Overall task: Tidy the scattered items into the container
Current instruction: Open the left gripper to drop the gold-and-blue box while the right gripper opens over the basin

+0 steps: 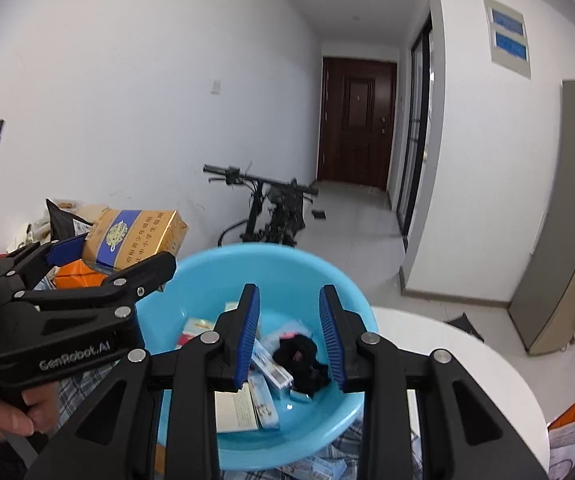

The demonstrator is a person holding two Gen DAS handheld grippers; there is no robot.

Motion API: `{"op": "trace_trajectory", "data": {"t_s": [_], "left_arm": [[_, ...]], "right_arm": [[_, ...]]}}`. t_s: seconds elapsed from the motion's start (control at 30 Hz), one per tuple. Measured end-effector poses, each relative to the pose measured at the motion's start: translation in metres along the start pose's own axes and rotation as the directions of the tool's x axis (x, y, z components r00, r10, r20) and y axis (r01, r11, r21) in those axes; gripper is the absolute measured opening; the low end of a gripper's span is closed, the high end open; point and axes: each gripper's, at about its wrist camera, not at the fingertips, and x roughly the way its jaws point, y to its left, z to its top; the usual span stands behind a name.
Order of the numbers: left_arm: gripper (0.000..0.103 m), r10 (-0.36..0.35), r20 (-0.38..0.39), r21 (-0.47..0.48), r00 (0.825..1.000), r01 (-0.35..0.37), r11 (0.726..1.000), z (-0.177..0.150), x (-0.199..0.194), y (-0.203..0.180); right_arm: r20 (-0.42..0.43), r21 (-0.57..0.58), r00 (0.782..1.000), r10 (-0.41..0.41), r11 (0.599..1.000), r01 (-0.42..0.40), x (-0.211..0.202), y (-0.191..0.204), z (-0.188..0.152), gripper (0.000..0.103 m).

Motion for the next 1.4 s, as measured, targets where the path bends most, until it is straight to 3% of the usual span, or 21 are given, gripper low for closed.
{"op": "trace_trajectory", "data": {"t_s": [0.43, 0.67, 0.8, 0.93, 1.03, 1.1, 1.17, 1.2, 1.4], "left_arm": [[0.090, 0.004, -0.200, -0.004, 0.980, -0.005, 1.000, -0.023, 0.062, 0.004], [0.090, 0.010, -0.248, 0.033, 0.969, -0.002, 0.999, -0.031, 0.073, -0.005], [0.090, 0.013, -0.276, 0.030, 0.961, -0.005, 1.000, -0.033, 0.079, -0.005], [0.092, 0.014, -0.335, -0.001, 0.942, -0.015, 1.000, -0.038, 0.090, -0.002], [0.092, 0.043, -0.338, 0.012, 0.940, -0.041, 0.999, -0.040, 0.092, -0.004], [0.099, 0.061, -0.331, 0.032, 0.942, -0.054, 0.998, -0.040, 0.093, -0.005], [0.101, 0.072, -0.312, 0.041, 0.947, -0.063, 0.997, -0.039, 0.091, -0.007], [0.102, 0.069, -0.302, 0.041, 0.951, -0.060, 0.997, -0.039, 0.090, -0.007], [0.102, 0.071, -0.301, 0.053, 0.951, -0.058, 0.997, -0.038, 0.089, -0.008]], "right_arm": [[-0.122, 0.028, 0.992, 0.036, 0.999, -0.033, 0.041, -0.021, -0.016, 0.030], [-0.253, 0.039, 0.965, 0.066, 0.998, -0.058, 0.064, -0.028, -0.031, 0.030], [-0.256, 0.031, 0.965, 0.062, 0.998, -0.056, 0.062, -0.030, -0.031, 0.030], [-0.253, 0.025, 0.965, 0.063, 0.998, -0.059, 0.061, -0.032, -0.030, 0.030], [-0.257, 0.025, 0.964, 0.060, 0.998, -0.055, 0.062, -0.033, -0.029, 0.030], [-0.261, 0.027, 0.964, 0.060, 0.998, -0.055, 0.063, -0.033, -0.030, 0.032], [-0.258, 0.039, 0.964, 0.066, 0.998, -0.057, 0.062, -0.035, -0.029, 0.049], [-0.254, 0.046, 0.965, 0.070, 0.997, -0.060, 0.061, -0.036, -0.029, 0.051], [-0.227, 0.049, 0.972, 0.062, 0.997, -0.052, 0.050, -0.039, -0.025, 0.052]]}}
